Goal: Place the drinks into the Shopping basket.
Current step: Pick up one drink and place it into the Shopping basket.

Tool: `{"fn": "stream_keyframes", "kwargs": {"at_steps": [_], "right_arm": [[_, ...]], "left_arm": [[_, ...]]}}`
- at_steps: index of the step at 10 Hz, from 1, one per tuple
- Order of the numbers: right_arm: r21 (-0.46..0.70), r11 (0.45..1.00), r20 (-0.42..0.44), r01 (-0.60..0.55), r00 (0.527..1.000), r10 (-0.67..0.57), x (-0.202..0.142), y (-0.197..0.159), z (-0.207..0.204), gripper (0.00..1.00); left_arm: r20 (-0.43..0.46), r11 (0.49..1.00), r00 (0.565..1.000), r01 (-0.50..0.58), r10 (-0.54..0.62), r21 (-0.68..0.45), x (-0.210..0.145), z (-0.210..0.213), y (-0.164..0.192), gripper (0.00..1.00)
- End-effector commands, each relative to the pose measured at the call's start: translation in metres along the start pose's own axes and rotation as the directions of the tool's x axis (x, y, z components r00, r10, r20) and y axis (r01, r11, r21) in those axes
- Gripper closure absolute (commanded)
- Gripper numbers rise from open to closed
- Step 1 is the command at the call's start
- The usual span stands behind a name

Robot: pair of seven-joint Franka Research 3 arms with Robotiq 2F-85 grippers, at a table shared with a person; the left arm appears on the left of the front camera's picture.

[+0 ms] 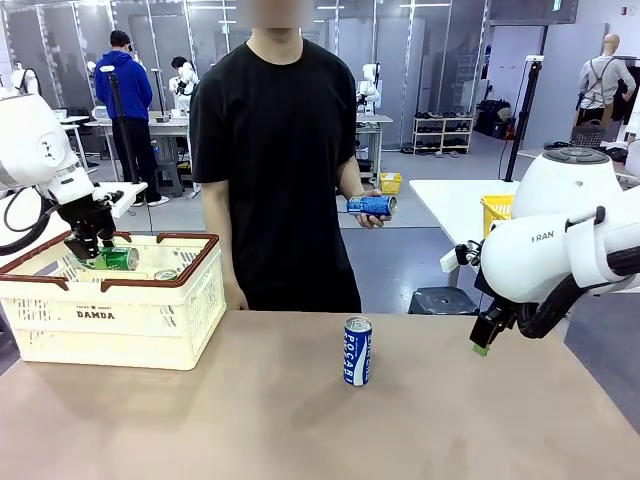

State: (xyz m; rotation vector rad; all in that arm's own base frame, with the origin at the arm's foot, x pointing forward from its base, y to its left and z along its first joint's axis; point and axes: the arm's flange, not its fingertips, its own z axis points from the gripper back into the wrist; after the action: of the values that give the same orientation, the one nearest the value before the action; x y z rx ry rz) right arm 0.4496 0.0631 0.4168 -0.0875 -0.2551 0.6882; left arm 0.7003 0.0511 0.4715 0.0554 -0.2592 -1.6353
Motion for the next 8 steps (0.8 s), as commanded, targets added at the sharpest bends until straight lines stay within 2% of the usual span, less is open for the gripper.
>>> {"fn": "stream_keyframes", "kwargs": {"at_steps": [1,4,8], "right_arm": [[0.000,1.000,0.000,0.001,1.000,-0.001,0.000,0.000,0.000,0.07],[0.000,1.000,0.000,0.001,1.000,-0.001,0.000,0.000,0.000,0.07],[0.000,1.000,0.000,0.001,1.000,-0.001,0.000,0.000,0.000,0.07]], "left_arm": [[-0.025,1.000,1.000,0.005,-0.005,-0.018,-0.005,0.009,0.032,0.42],[-0.025,0.998,1.000,-0.019,0.018,-0.054,-0.016,-0.015,0.039,0.42],[0.021,0.993,1.000,-0.007,0.010,-0.117,-0.022,-0.051,0.033,0.42]]}}
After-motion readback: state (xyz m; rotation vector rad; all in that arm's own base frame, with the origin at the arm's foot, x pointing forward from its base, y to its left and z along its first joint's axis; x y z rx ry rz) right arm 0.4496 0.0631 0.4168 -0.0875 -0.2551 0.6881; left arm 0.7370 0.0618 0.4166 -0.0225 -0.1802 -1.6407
